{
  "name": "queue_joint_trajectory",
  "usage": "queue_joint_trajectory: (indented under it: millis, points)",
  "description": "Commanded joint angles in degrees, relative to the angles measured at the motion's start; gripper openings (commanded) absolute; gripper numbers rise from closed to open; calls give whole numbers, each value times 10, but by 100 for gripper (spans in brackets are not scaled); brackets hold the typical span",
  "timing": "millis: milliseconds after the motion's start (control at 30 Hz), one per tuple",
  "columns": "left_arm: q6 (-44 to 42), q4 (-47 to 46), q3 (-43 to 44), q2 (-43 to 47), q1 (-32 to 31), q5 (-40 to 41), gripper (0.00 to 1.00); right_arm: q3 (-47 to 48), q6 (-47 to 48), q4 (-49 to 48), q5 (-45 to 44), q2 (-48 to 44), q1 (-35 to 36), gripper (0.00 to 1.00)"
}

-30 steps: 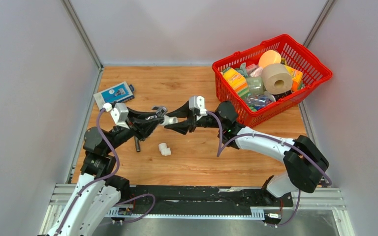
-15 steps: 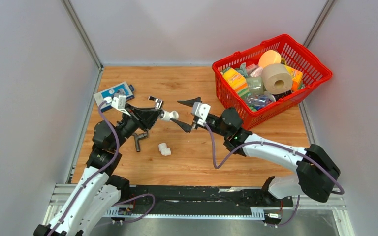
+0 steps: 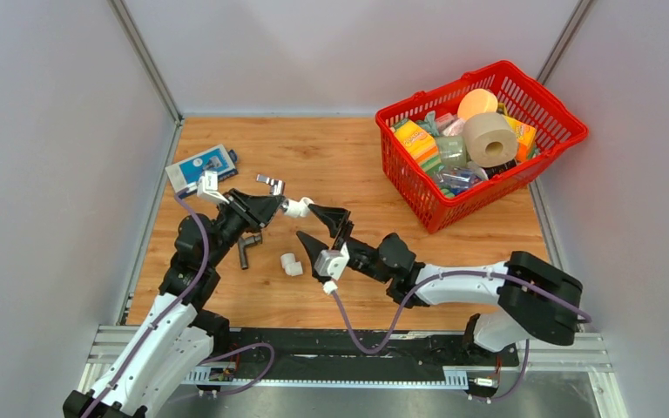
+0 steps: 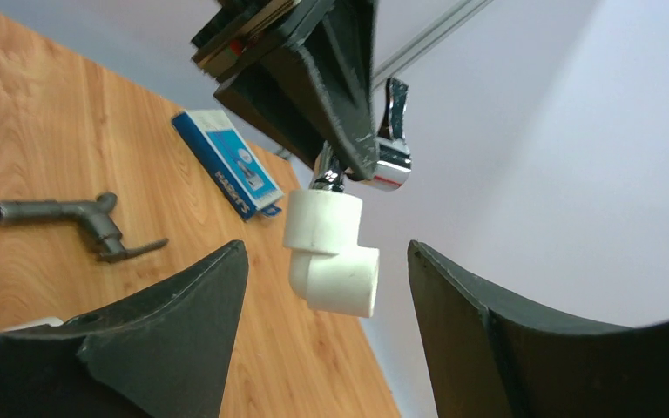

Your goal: Install the water faucets

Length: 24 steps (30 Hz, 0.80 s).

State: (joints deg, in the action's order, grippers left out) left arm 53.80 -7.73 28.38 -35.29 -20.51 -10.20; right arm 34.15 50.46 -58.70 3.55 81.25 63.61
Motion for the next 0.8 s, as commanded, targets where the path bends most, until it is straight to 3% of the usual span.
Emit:
queue_joint_trajectory:
  millis: [0,233,400,600,767]
  points:
    - [42,-47,5,13,-1,10,0,15,132,-66,-85,60,21,72]
    - [54,-48,6,23,-1,-1,0,45,227,-176,-148,174,25,70]
    - [72,-63,-8,26,-1,-20,0,71,305,-355,-187,275,27,70]
    - [67,-62,-2,28,-1,-33,0,79,249,-348,-160,269,27,64]
    - [53,-63,1,23,-1,-45,0,52,136,-298,-110,205,24,56]
